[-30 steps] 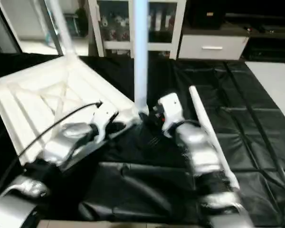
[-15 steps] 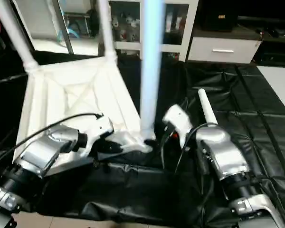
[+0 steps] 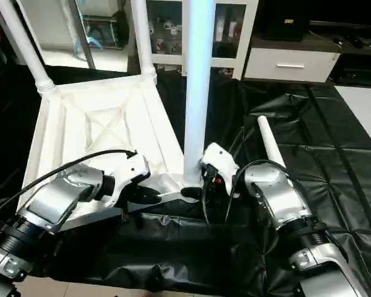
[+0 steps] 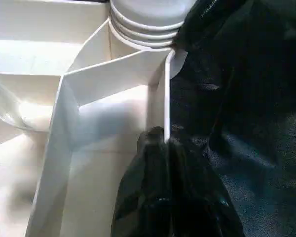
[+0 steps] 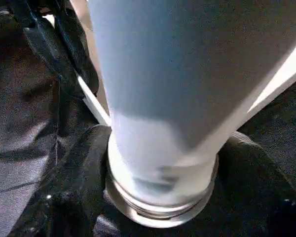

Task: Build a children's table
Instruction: Rotate leg to tighten

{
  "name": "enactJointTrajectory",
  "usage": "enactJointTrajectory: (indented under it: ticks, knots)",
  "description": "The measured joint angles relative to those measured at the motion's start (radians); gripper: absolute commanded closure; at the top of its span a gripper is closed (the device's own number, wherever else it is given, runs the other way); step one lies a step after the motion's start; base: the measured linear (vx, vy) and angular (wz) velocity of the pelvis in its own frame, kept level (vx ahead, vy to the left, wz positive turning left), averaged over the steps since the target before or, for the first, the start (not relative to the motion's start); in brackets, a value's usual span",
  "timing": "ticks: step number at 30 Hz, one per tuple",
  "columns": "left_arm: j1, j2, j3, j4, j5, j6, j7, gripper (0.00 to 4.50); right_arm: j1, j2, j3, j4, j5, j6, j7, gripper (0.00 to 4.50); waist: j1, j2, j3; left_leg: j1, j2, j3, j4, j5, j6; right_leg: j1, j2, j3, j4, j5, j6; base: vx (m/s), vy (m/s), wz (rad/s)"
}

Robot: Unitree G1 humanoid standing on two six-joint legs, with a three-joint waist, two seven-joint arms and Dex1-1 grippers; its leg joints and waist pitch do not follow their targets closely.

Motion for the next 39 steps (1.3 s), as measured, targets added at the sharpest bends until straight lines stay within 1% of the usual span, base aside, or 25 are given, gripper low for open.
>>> enactJointTrajectory:
  ticks: [1,3,7,10,12,15,18,20,21,23,25,27,30,34,38,39]
  knots:
    - [0.001,0.0,0.0,-0.001,0.0,0.0,0.0,4.5,0.0,0.001,0.0,0.002,0.0,0.0,0.002,1.56,0.0,0.0,0.0,0.0,0.0,0.0,0.0,0.0,0.0,0.0,0.0,0.0,0.0,0.0,0.0,0.0,0.0,0.0]
    - [0.001,-0.001,0.0,-0.002,0.0,0.0,0.0,4.5,-0.001,0.002,0.0,0.007,0.002,-0.006,0.004,1.7,-0.001,0.0,0.0,0.0,0.0,0.0,0.0,0.0,0.0,0.0,0.0,0.0,0.0,0.0,0.0,0.0,0.0,0.0]
    - [0.001,-0.009,0.001,-0.002,0.0,0.006,0.004,4.5,-0.001,0.005,-0.002,0.011,0.002,-0.009,0.002,1.8,-0.002,0.0,0.0,0.0,0.0,0.0,0.0,0.0,0.0,0.0,0.0,0.0,0.0,0.0,0.0,0.0,0.0,0.0]
    - [0.001,-0.03,0.013,0.013,0.001,0.013,0.034,4.5,0.004,0.026,-0.027,0.031,0.002,-0.007,-0.033,1.81,-0.003,-0.002,-0.001,0.001,0.0,0.0,0.001,0.0,0.0,0.002,0.0,0.0,0.0,0.0,0.0,0.0,0.0,0.0]
    - [-0.007,-0.08,0.039,0.053,0.01,0.008,0.102,4.5,0.008,0.066,-0.07,0.061,0.002,-0.001,-0.128,1.82,-0.009,-0.004,0.0,0.001,0.0,0.0,0.003,0.0,0.0,0.004,0.0,0.0,0.0,0.001,-0.001,0.0,0.0,0.0]
    - [-0.032,-0.153,0.072,0.132,0.011,-0.01,0.207,4.5,0.009,0.12,-0.123,0.09,0.002,0.013,-0.28,1.83,-0.013,-0.004,0.0,0.001,0.0,0.0,0.006,0.0,0.0,0.003,0.0,0.001,0.0,-0.001,0.001,0.0,0.0,0.0]
    - [-0.045,-0.194,0.095,0.177,0.009,-0.025,0.269,4.5,0.009,0.156,-0.147,0.102,0.001,0.017,-0.379,1.83,-0.015,-0.004,0.0,0.001,0.0,0.0,0.006,0.0,0.0,0.003,0.0,0.001,-0.001,-0.001,0.002,0.0,0.0,0.0]
    - [-0.084,-0.27,0.135,0.272,0.003,-0.058,0.38,4.5,0.006,0.235,-0.193,0.128,-0.02,0.01,-0.567,1.83,-0.016,-0.005,0.001,0.0,0.0,0.0,0.007,0.0,0.0,0.001,0.0,0.0,-0.001,-0.001,0.002,0.0,0.0,0.0]
    - [-0.106,-0.303,0.144,0.319,0.003,-0.077,0.439,4.5,-0.005,0.272,-0.213,0.143,-0.038,0.009,-0.671,1.83,-0.016,-0.004,0.001,-0.001,-0.001,0.0,0.007,0.0,0.0,0.0,0.0,0.001,-0.001,-0.001,0.002,0.0,0.0,0.0]
    - [-0.123,-0.337,0.149,0.363,0.003,-0.103,0.496,4.5,-0.021,0.308,-0.234,0.164,-0.045,0.009,-0.77,1.83,-0.016,-0.004,0.001,-0.002,-0.001,0.0,0.007,0.001,0.0,0.0,0.0,0.001,-0.001,-0.001,0.002,0.0,0.0,0.0]
    - [-0.148,-0.367,0.153,0.418,0.005,-0.139,0.538,4.5,-0.026,0.356,-0.27,0.172,-0.046,0.009,-0.87,1.83,-0.013,-0.003,0.0,-0.002,-0.001,0.0,0.006,0.001,0.0,0.0,0.0,0.002,-0.001,-0.001,0.002,0.0,0.0,0.0]
    - [-0.164,-0.39,0.154,0.452,0.011,-0.163,0.571,4.5,-0.029,0.392,-0.294,0.174,-0.051,0.007,-0.96,1.83,-0.009,-0.001,-0.001,-0.004,-0.001,0.0,0.005,0.001,0.0,0.001,0.0,0.003,-0.001,-0.001,0.002,0.0,0.0,0.0]
    - [-0.172,-0.406,0.154,0.476,0.013,-0.188,0.594,4.5,-0.029,0.418,-0.3,0.174,-0.072,-0.007,-1.032,1.83,-0.005,0.005,-0.003,-0.004,-0.001,0.001,0.005,0.001,0.0,0.002,-0.001,0.003,-0.001,0.0,0.001,0.0,0.0,0.0]
    - [-0.186,-0.413,0.154,0.505,0.017,-0.215,0.604,4.5,-0.034,0.44,-0.31,0.189,-0.082,-0.033,-1.091,1.83,-0.003,0.009,-0.002,-0.006,-0.001,0.001,0.005,0.001,0.0,0.002,-0.001,0.003,-0.001,-0.001,0.002,0.0,0.0,0.0]
    - [-0.195,-0.414,0.154,0.538,0.02,-0.249,0.612,4.5,-0.05,0.449,-0.319,0.213,-0.082,-0.039,-1.103,1.83,-0.006,0.017,-0.002,-0.006,-0.001,0.001,0.005,0.001,0.0,0.002,-0.001,0.003,-0.001,-0.003,0.007,0.0,0.0,0.0]
    - [-0.195,-0.413,0.154,0.538,0.021,-0.251,0.612,4.5,-0.049,0.446,-0.321,0.211,-0.082,-0.038,-1.084,1.27,-0.007,0.019,-0.002,-0.006,-0.001,0.001,0.004,0.001,0.0,0.002,-0.001,0.003,-0.001,-0.003,0.007,0.0,0.0,0.0]
